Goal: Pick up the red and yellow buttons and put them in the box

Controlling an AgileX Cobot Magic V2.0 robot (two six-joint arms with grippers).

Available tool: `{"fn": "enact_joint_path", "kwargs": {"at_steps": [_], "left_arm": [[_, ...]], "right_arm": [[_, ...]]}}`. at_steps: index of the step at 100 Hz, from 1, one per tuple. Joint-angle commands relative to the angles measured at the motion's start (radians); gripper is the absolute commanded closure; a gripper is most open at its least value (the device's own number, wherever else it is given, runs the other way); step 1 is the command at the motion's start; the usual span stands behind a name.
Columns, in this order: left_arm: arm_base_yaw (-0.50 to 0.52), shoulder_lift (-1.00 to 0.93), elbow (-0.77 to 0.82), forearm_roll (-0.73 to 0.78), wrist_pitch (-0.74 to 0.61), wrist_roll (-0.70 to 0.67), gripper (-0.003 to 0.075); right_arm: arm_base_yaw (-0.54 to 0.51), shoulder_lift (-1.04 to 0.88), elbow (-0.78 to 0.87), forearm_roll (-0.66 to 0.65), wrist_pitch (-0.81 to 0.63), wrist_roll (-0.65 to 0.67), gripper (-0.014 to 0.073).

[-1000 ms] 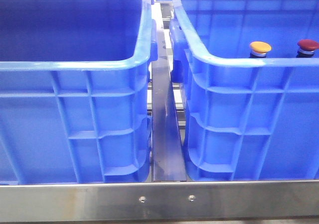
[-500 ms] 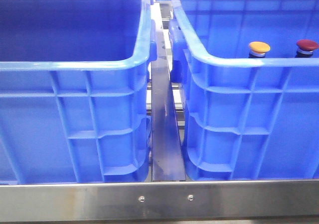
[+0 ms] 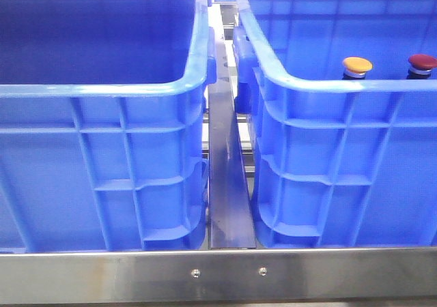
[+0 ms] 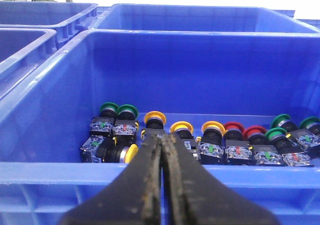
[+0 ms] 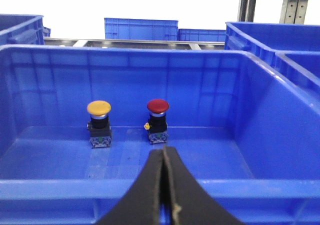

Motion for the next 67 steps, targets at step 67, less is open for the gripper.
{"fn": "enact_joint_path", "kwargs": {"at_steps": [67], "left_arm": [[-0.004, -0.03, 0.019, 0.0, -0.086, -0.011, 0.0741]], "right_arm": [[-0.001, -0.017, 0.005, 0.047, -0.053, -0.047, 0.0663]]}}
